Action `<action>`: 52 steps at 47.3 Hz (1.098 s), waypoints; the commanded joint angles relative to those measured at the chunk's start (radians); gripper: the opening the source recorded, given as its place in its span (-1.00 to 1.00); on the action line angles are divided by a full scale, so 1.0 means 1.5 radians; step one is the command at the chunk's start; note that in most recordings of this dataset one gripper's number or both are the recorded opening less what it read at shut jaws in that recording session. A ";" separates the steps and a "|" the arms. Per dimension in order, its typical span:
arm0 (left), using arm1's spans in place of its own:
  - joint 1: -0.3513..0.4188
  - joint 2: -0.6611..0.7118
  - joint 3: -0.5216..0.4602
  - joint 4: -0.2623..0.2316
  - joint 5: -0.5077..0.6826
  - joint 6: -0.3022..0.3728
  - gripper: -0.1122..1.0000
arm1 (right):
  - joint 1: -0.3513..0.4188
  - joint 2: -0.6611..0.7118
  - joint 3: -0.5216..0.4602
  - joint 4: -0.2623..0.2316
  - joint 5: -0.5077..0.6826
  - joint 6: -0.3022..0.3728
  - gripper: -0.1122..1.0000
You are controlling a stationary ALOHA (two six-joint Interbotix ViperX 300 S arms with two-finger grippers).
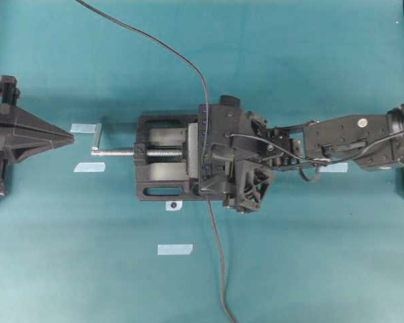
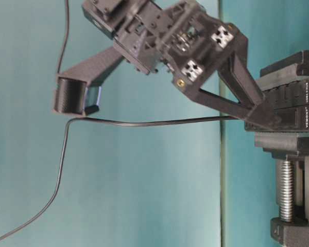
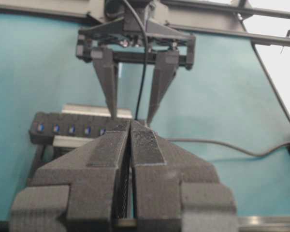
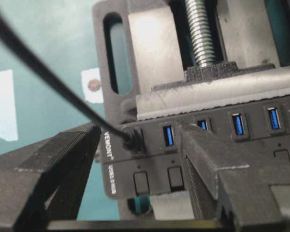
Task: Insert the USB into the front port of the fixed hub.
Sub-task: 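Open the right gripper and pull it back away from the hub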
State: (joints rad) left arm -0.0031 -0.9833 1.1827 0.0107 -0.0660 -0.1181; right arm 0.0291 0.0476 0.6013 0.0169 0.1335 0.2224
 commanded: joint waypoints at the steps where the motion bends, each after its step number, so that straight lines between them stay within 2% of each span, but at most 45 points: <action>1: -0.001 0.003 -0.008 0.002 -0.007 0.001 -0.80 | 0.002 -0.034 0.001 0.000 -0.006 0.006 0.43; 52: 0.000 -0.010 -0.005 0.002 -0.007 0.001 -0.80 | 0.002 -0.163 0.100 0.000 -0.026 0.004 0.43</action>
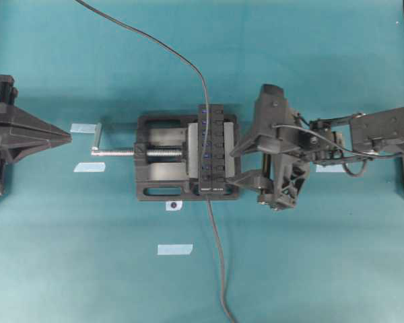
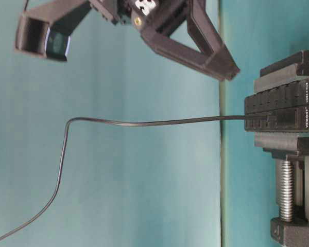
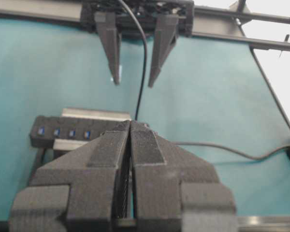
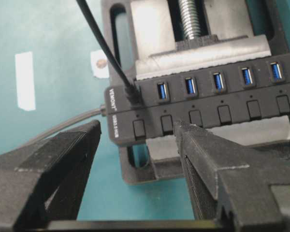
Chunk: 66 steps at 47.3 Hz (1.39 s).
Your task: Insert the USB into the front port of the fixed hub.
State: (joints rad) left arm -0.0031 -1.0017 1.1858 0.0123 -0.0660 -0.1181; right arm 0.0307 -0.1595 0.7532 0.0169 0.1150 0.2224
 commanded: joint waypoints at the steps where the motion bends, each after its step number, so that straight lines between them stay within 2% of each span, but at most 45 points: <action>1: -0.001 0.002 -0.008 0.001 -0.007 0.001 -0.80 | 0.001 -0.026 0.001 0.000 -0.015 0.004 0.43; 20: 0.000 0.000 -0.008 0.001 -0.007 0.001 -0.80 | 0.001 -0.048 0.038 0.000 -0.072 0.006 0.43; 66: -0.001 0.001 -0.007 0.000 -0.007 0.000 -0.80 | 0.009 -0.010 0.038 0.000 -0.110 0.006 0.43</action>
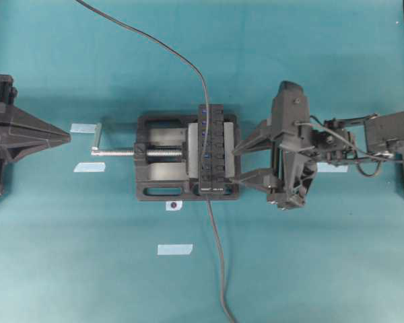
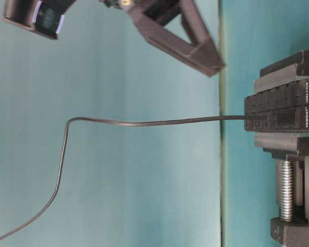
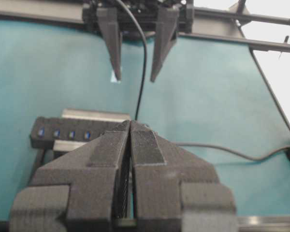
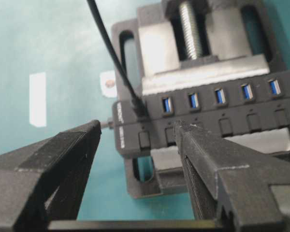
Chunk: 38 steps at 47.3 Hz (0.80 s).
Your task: Insert the USB into the front port of the fixed hub.
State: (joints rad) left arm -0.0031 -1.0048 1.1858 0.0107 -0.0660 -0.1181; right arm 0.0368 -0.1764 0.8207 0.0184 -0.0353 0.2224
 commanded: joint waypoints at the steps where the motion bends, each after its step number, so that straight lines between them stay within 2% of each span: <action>1: 0.000 0.003 -0.007 0.002 -0.007 0.000 -0.80 | 0.006 0.003 -0.007 -0.001 -0.011 0.006 0.43; 38: 0.000 0.003 -0.005 0.002 -0.007 -0.003 -0.80 | 0.012 0.017 -0.008 -0.001 -0.029 0.005 0.43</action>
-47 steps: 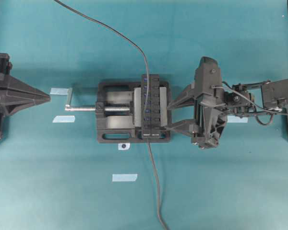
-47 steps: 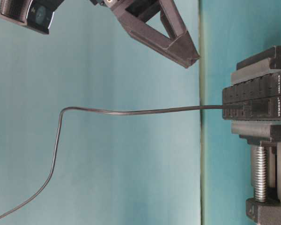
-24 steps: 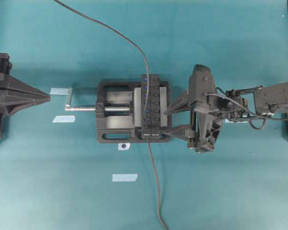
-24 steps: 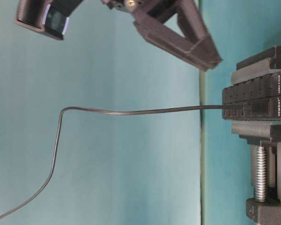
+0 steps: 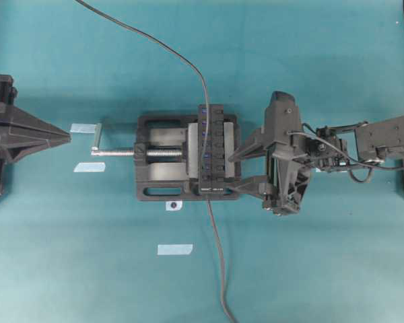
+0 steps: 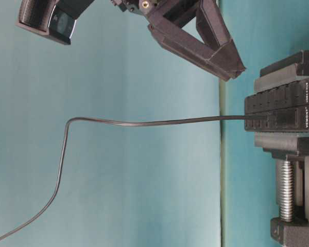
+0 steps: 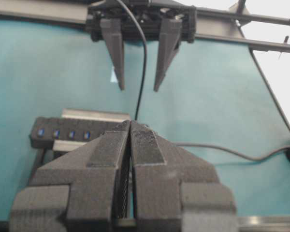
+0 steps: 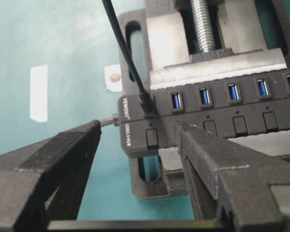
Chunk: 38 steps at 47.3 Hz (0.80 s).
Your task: Insert the USB into the front port of the fixed hub.
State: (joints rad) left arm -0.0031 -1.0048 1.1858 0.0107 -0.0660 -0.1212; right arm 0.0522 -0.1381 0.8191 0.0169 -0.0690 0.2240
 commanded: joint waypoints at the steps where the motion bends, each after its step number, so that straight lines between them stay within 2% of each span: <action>1: 0.000 0.003 -0.005 0.002 -0.007 -0.001 -0.80 | 0.002 -0.008 -0.007 0.000 -0.006 0.004 0.43; 21: 0.000 0.002 -0.005 0.002 -0.006 0.000 -0.80 | 0.002 -0.007 -0.006 0.000 -0.007 0.005 0.43; 38: 0.000 -0.035 0.008 0.001 0.008 -0.001 -0.80 | 0.002 -0.002 -0.006 0.000 -0.007 0.005 0.43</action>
State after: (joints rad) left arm -0.0031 -1.0508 1.2088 0.0107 -0.0568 -0.1212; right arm 0.0522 -0.1304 0.8207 0.0169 -0.0706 0.2224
